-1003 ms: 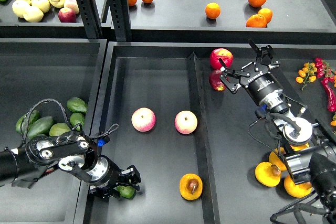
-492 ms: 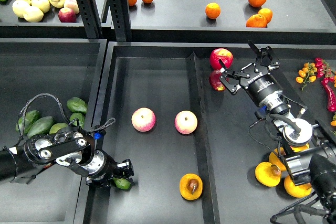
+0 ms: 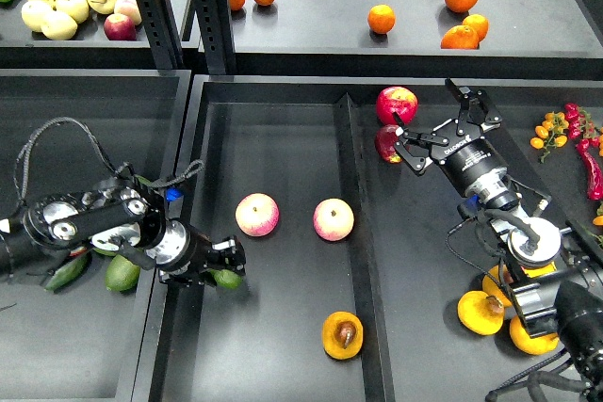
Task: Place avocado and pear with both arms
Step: 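Carry the avocado with the left gripper into the avocado bin and release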
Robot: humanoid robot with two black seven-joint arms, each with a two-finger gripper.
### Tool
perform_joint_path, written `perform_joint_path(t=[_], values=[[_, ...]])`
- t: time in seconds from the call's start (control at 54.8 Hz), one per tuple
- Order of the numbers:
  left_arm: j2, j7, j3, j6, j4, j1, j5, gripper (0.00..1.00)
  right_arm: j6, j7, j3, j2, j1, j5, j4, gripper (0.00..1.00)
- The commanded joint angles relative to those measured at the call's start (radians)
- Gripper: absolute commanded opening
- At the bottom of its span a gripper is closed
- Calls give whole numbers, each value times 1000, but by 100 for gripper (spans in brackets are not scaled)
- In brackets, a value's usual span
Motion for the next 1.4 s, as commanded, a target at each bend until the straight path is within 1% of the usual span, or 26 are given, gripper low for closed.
perform_joint_path(t=[0.0, 0.109, 0.201, 0.365, 0.729, 1.076, 1.167, 1.386], values=[[100, 0, 0, 0, -14, 3, -8, 51, 0, 0, 0, 0, -2, 0, 0, 100], [179, 0, 0, 0, -23, 30, -8, 51, 0, 0, 0, 0, -2, 0, 0, 100], [208, 0, -20, 0, -32, 79, -8, 51, 0, 0, 0, 0, -2, 0, 0, 100], [210, 0, -48, 0, -26, 156, -2, 52, 0, 0, 0, 0, 1, 0, 2, 100], [193, 0, -60, 0, -11, 181, 1, 55, 0, 0, 0, 0, 4, 0, 3, 100], [187, 0, -72, 0, 14, 191, -7, 72, 0, 0, 0, 0, 4, 0, 6, 100], [187, 0, -86, 0, 19, 191, -8, 81, 0, 0, 0, 0, 6, 0, 6, 100], [187, 0, -115, 0, 23, 196, -27, 95, 0, 0, 0, 0, 8, 0, 6, 100]])
